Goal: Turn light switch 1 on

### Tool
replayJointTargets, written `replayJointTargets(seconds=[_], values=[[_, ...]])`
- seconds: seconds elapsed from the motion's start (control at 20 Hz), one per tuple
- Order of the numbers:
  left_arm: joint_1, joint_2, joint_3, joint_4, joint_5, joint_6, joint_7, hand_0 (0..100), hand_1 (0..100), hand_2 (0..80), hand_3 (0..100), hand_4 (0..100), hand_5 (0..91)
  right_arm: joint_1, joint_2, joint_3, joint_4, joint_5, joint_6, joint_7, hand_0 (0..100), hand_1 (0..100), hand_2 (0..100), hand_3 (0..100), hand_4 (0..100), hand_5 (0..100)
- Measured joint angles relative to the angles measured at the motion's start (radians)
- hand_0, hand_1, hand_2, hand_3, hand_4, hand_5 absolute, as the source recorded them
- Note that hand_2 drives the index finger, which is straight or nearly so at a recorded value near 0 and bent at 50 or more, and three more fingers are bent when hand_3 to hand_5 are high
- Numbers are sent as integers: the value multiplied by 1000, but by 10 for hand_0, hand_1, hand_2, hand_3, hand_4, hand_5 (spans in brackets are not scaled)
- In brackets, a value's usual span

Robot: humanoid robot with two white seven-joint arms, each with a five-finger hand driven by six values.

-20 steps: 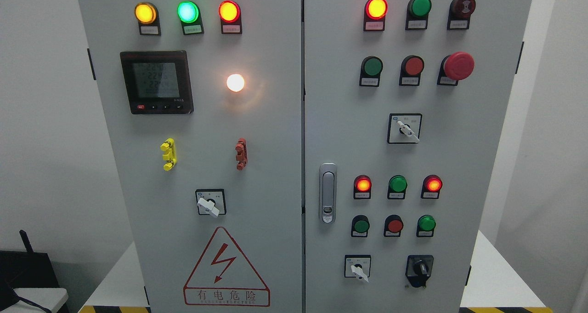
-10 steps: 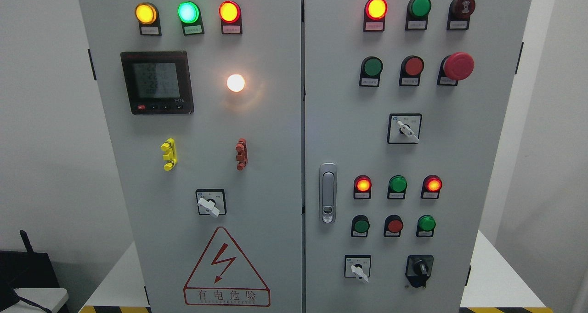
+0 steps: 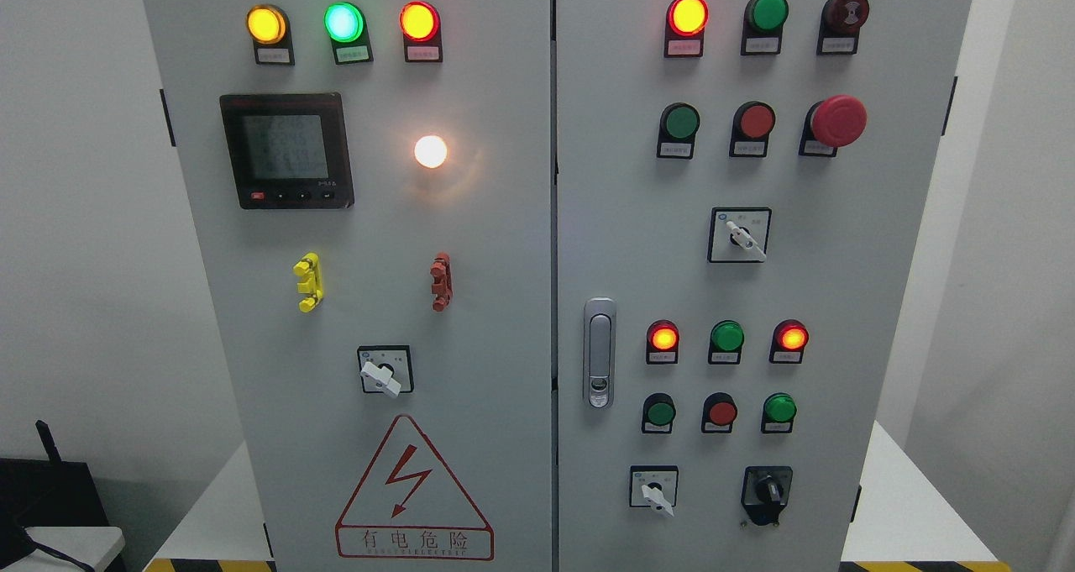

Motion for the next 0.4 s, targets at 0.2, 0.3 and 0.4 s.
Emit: replayJointTargets(seconds=[0.2,0.3,0.4], values=[[-22,-5,-39,45,-9,14,4,431,49,0,0,0,0,0,0,0,0,0,0,0,120,389,0,0,0,0],[-29,-7,-51,61,-11,17,3,430,49,0,0,0,0,0,0,0,0,0,0,0,120,389,0,0,0,0],[-33,-9,-62,76,-13,17,0,430,48,0,0,0,0,0,0,0,0,0,0,0,120,389,0,0,0,0]])
